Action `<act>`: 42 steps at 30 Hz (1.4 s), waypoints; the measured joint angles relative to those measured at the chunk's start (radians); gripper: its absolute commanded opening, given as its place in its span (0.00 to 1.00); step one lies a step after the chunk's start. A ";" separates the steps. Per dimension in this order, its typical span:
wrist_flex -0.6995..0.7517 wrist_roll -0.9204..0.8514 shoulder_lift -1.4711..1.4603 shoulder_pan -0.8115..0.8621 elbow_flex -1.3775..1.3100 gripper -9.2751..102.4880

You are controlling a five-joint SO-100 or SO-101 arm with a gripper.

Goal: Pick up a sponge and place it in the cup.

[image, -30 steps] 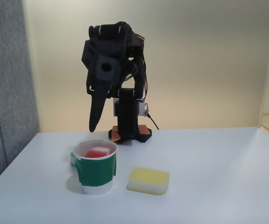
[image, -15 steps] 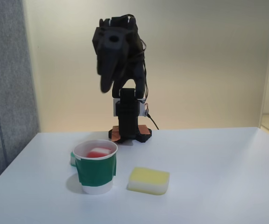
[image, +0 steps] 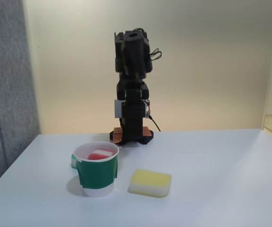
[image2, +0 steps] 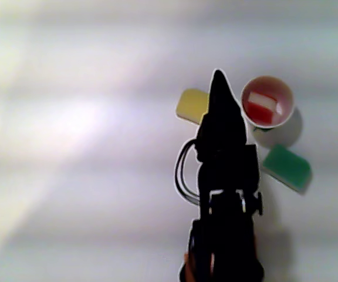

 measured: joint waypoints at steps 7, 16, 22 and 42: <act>-0.015 0.011 0.161 0.002 0.143 0.08; -0.005 0.011 0.282 0.005 0.287 0.08; -0.015 -0.003 0.287 0.026 0.391 0.08; 0.311 -0.160 0.298 0.055 0.617 0.08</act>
